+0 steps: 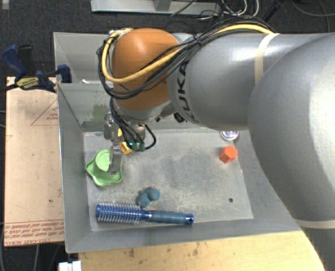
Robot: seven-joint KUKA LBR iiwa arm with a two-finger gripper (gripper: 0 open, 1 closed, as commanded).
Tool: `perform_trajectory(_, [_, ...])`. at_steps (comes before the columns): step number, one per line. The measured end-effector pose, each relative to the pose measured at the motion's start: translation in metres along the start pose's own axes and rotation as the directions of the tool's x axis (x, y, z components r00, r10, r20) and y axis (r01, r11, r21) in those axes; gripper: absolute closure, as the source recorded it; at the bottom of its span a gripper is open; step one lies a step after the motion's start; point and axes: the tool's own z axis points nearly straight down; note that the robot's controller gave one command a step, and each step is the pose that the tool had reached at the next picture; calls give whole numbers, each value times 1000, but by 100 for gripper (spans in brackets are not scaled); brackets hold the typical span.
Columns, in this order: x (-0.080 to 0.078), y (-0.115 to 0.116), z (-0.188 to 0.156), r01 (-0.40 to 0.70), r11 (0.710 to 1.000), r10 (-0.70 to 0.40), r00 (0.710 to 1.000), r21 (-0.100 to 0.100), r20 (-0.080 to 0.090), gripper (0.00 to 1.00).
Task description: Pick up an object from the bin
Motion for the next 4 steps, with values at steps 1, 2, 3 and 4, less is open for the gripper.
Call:
perform_trajectory(1, [1,-24,109,474,881,-474,881,2,7,0])
perform_trajectory(2, [0,-24,108,473,881,-473,881,3,9,100])
perform_trajectory(3, [0,-24,108,473,881,-473,881,2,9,0])
perform_trajectory(4, [65,16,106,696,718,-696,718,17,10,0])
